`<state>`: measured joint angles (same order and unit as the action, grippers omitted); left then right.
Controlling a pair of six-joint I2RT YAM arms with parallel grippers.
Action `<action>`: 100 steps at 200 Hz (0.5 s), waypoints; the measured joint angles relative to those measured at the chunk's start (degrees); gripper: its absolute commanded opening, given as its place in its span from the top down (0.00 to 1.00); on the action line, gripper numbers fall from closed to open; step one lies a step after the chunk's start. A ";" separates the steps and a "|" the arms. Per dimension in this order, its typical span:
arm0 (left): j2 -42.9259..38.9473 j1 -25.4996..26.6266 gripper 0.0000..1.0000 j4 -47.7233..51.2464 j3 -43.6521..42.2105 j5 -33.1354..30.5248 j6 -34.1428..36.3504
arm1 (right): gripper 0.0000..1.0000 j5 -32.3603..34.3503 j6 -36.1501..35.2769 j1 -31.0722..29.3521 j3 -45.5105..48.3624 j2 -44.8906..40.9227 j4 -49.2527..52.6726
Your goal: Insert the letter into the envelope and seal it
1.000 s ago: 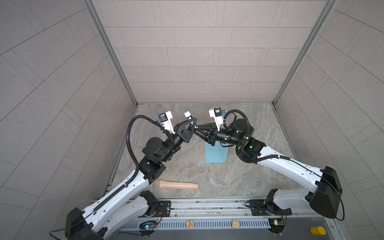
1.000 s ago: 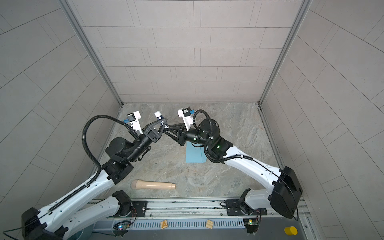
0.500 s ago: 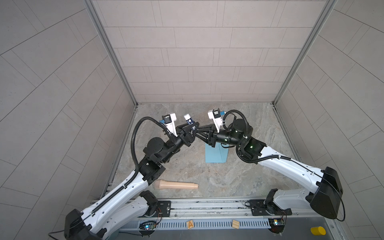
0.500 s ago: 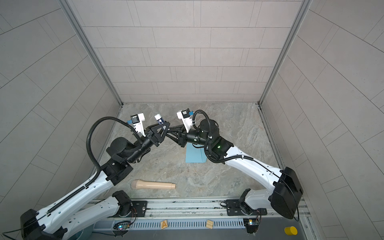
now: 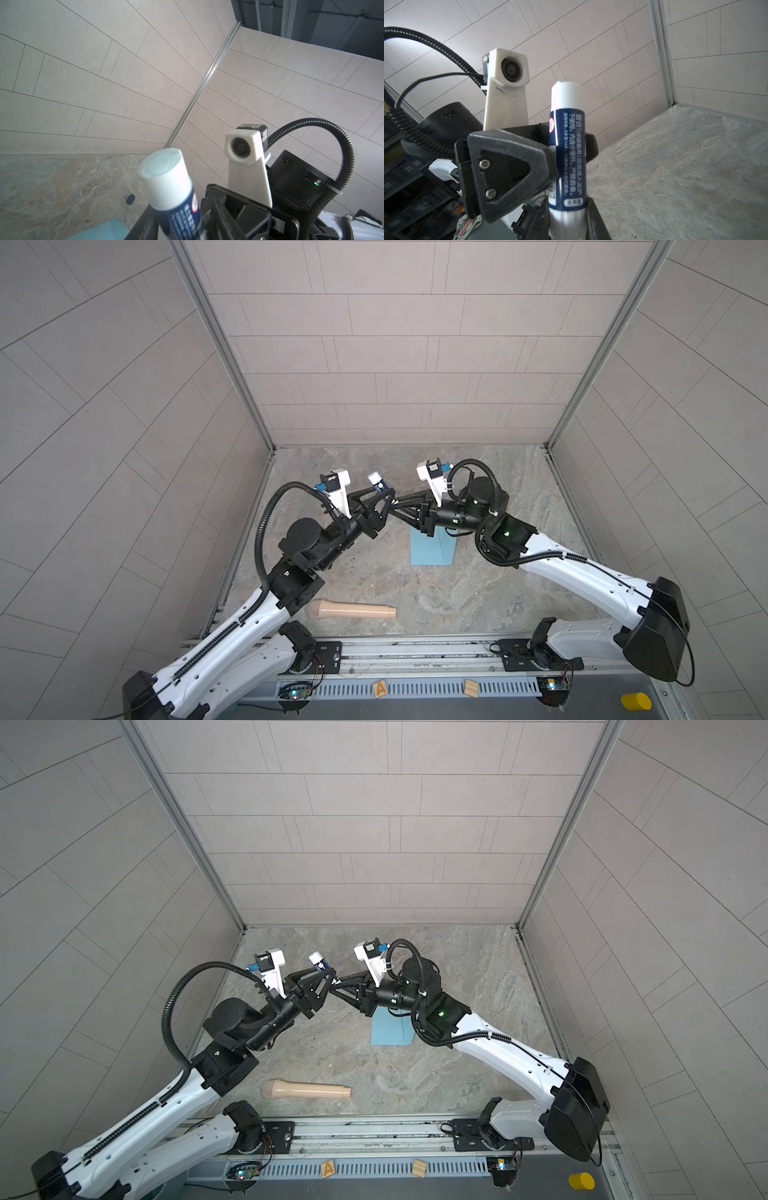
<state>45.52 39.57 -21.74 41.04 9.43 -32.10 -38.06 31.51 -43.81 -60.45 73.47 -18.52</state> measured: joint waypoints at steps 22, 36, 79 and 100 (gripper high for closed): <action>0.02 0.00 0.55 0.44 0.00 0.04 0.63 | 1.00 -0.63 0.00 0.00 0.00 0.00 0.02; 0.00 -0.02 0.55 0.66 0.00 0.07 0.76 | 1.00 -0.96 0.00 0.00 0.00 0.00 0.09; -1.33 -0.09 0.56 0.92 0.00 0.22 1.05 | 1.00 -1.86 0.00 0.00 0.00 0.00 0.24; -1.97 -0.28 0.57 0.85 0.00 0.22 1.03 | 1.00 -2.05 0.00 0.00 0.00 -0.11 -0.09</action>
<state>43.55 39.29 -20.88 41.04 9.65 -31.07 -40.12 31.51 -43.81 -60.45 73.36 -18.61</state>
